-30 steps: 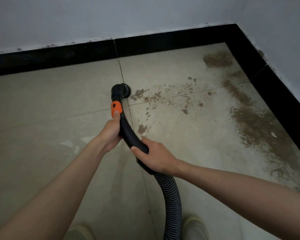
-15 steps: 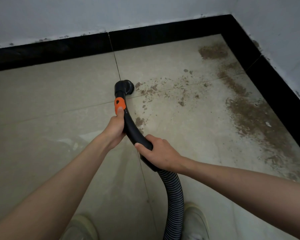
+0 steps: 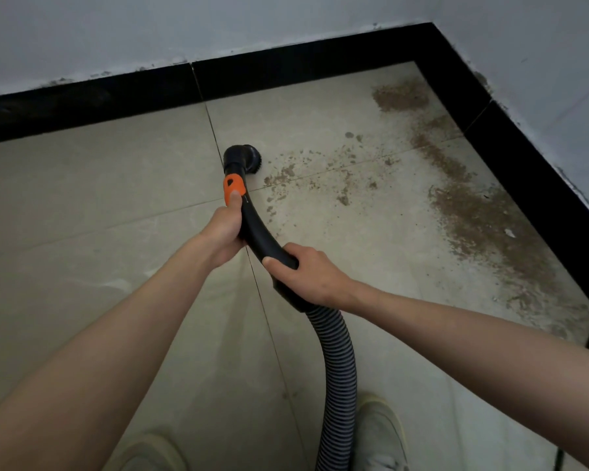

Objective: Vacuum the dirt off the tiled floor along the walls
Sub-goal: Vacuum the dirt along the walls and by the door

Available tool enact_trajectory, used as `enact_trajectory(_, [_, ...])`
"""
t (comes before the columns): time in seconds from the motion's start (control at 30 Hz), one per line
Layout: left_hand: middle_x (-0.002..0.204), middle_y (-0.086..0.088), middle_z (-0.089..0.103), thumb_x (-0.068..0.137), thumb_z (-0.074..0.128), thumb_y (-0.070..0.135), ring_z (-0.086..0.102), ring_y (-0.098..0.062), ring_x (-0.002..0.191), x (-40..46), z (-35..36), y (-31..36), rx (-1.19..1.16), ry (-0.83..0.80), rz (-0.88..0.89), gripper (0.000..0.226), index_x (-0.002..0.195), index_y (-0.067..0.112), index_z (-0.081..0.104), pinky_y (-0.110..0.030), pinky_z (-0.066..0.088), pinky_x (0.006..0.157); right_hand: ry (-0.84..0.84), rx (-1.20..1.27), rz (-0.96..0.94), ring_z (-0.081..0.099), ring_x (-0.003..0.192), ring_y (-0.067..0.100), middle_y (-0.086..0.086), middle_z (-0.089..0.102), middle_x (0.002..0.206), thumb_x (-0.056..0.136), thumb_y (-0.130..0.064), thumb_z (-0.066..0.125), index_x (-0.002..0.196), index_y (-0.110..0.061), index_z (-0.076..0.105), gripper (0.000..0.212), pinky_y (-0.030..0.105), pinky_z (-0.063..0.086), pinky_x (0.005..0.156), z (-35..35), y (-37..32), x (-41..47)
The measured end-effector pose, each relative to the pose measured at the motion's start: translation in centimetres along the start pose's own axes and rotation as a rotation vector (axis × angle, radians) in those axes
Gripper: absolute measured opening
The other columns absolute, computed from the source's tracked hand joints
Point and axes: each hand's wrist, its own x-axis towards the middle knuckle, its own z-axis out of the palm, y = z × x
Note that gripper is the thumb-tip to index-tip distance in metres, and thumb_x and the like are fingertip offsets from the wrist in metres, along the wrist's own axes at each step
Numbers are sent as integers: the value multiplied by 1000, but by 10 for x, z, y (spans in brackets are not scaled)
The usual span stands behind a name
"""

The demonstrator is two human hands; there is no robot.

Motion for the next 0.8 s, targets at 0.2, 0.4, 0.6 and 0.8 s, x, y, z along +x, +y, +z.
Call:
enact_trajectory(0.2, [94,-4,56,101,33,43,56,-16,83,-1,3,4,8,-14,-31,46,123,4,44,-28,46,65,7,9,23,64,76,15,-2,66,82,93,-54,51,86,-26,54,30,32,52,69,0,0,-2])
enact_trajectory(0.4, [100,-7,56,100,32,49,56,-20,89,4,26,27,161,5,3,56,127,2,45,-30,46,75,97,115,95,61,73,13,-4,62,79,95,-52,50,89,-18,57,35,25,45,61,-4,-11,4])
enact_trajectory(0.6, [95,-7,58,98,30,54,57,-20,86,11,12,25,269,84,11,58,120,4,49,-30,47,73,57,157,148,64,81,22,4,65,88,96,-51,49,96,-15,56,36,35,52,72,5,-32,2])
enact_trajectory(0.8, [97,-11,59,99,29,52,58,-24,84,17,-17,26,237,45,-5,63,124,-3,49,-31,49,71,43,88,128,62,79,23,2,62,83,96,-50,49,93,-18,52,33,33,45,65,31,-40,11])
